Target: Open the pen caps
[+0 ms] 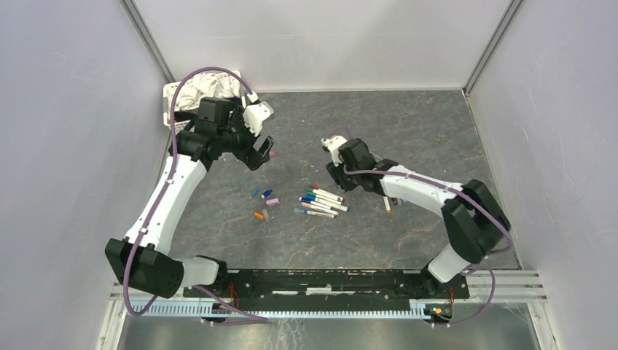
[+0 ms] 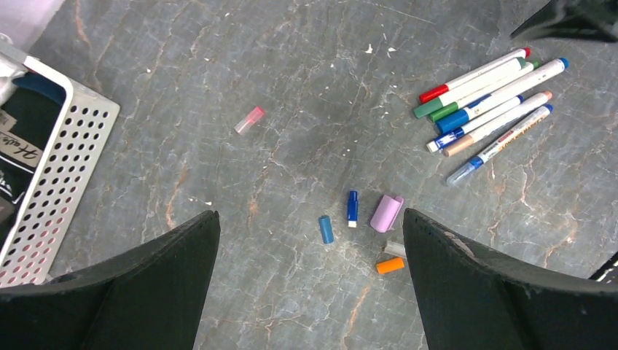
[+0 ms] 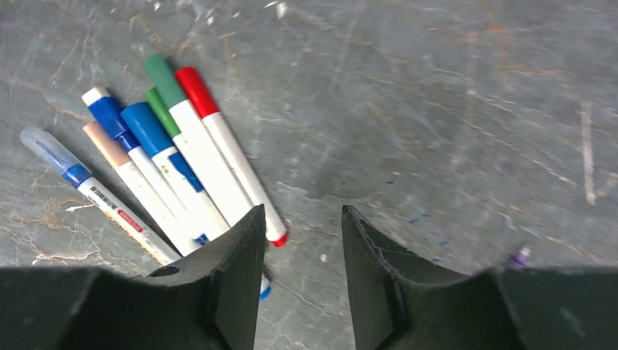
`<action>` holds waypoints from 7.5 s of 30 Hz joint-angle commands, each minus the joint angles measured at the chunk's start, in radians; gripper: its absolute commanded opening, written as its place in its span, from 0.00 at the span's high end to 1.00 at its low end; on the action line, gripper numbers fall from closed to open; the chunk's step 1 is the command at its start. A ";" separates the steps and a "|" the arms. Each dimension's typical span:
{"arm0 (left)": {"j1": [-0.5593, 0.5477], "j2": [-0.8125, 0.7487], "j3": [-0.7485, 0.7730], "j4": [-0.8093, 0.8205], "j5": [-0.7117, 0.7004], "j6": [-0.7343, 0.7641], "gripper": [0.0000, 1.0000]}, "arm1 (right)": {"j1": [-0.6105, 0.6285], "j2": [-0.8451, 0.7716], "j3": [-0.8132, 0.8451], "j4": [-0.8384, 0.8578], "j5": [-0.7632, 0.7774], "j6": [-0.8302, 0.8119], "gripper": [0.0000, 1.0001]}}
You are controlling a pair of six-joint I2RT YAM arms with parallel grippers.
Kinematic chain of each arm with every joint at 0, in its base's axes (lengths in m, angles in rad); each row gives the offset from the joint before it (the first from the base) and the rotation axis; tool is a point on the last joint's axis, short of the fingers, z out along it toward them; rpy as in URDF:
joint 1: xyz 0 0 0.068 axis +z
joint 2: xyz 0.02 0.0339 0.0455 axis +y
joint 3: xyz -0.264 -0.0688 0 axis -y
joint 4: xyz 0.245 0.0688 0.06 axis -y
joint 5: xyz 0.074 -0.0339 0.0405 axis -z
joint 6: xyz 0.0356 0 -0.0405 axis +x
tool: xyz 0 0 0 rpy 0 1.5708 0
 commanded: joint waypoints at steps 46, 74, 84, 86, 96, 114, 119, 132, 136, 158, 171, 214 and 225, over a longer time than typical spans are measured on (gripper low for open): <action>0.001 -0.087 -0.098 -0.051 0.056 -0.004 0.00 | 0.015 0.271 0.156 0.034 -0.113 -0.073 0.67; 0.001 -0.102 -0.128 -0.083 0.148 0.014 0.00 | 0.031 0.186 -0.057 0.174 -0.051 -0.067 0.74; 0.001 -0.100 -0.161 -0.093 0.207 0.086 0.00 | 0.031 0.095 0.038 0.090 -0.061 -0.099 1.00; 0.001 -0.095 -0.162 -0.105 0.236 0.107 0.00 | 0.031 0.077 0.073 0.059 -0.107 -0.104 1.00; 0.001 -0.039 -0.161 -0.156 0.371 0.223 0.00 | 0.031 0.041 0.225 -0.153 -0.370 -0.114 1.00; -0.129 0.046 -0.194 -0.217 0.397 0.443 0.03 | 0.042 0.040 0.233 -0.229 -0.872 -0.055 1.00; -0.173 0.043 -0.225 -0.187 0.349 0.485 0.06 | 0.044 0.036 0.225 -0.218 -0.939 -0.036 1.00; -0.224 0.038 -0.233 -0.140 0.381 0.483 0.47 | 0.048 0.031 0.203 -0.157 -1.006 0.018 1.00; -0.234 0.030 -0.238 -0.155 0.370 0.499 0.90 | 0.049 0.028 0.198 -0.134 -0.996 0.037 1.00; -0.237 -0.045 -0.233 -0.183 0.381 0.514 0.98 | 0.110 0.103 0.148 0.182 -0.974 0.334 0.91; -0.132 -0.009 -0.164 -0.286 0.296 0.643 0.98 | -0.001 -0.070 -0.083 0.072 -0.934 0.207 1.00; -0.048 0.302 -0.265 0.056 0.237 0.437 0.53 | -0.410 -0.026 -0.138 -0.023 0.070 0.139 0.72; -0.046 0.233 -0.008 -0.167 0.239 0.283 0.32 | -0.406 -0.098 -0.139 -0.036 0.087 0.150 0.64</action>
